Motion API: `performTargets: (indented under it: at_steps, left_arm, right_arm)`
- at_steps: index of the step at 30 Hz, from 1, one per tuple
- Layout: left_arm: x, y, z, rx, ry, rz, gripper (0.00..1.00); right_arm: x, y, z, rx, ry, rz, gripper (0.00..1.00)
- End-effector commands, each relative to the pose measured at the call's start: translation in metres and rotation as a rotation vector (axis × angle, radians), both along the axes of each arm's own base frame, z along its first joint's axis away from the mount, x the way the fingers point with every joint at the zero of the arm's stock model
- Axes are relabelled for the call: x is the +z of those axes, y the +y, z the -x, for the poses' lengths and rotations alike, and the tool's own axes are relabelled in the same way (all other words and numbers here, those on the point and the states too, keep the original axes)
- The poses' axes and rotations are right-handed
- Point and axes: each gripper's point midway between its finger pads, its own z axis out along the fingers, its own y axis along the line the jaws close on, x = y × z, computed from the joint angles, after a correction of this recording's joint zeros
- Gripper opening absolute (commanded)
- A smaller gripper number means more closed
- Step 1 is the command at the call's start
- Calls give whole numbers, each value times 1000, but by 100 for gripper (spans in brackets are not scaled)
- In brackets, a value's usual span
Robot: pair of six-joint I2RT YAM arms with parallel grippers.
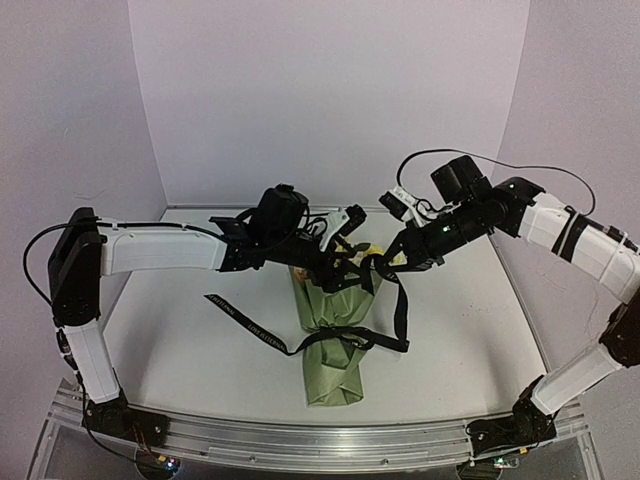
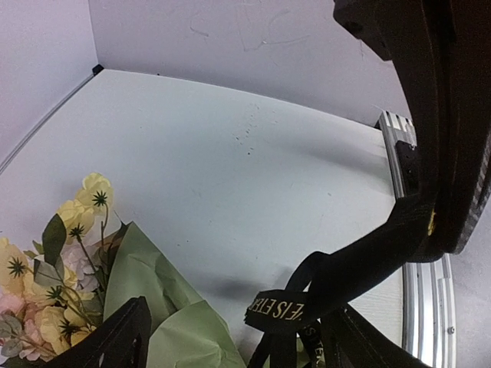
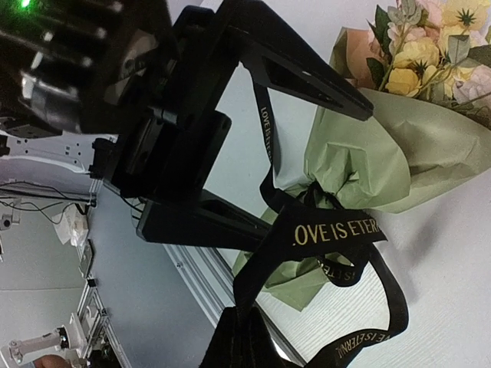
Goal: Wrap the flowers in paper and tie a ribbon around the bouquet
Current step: Pass from the right arm to the left
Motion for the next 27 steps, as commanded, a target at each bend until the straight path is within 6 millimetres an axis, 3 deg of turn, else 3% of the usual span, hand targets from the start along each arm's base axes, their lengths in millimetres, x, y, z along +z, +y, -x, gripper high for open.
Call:
performTargets:
  at_steps: [1, 14, 18, 21, 25, 27]
  left_arm:
    - [12, -10, 7, -72, 18, 26, 76]
    - [21, -10, 25, -154, 73, 57, 71]
    - [18, -14, 22, -142, 80, 61, 65]
    - [18, -17, 16, -120, 84, 67, 48]
    - [21, -18, 4, -52, 69, 90, 8]
    - [20, -17, -6, 8, 59, 89, 0]
  right_arm:
    - [6, 3, 3, 44, -20, 12, 0]
    - [-6, 1, -5, 37, -41, 74, 0]
    - [-5, 5, -4, 48, -40, 74, 0]
    - [-7, 5, -4, 50, -38, 79, 0]
    - [-11, 3, -5, 44, -39, 97, 0]
    - [-16, -1, -6, 30, -42, 117, 15]
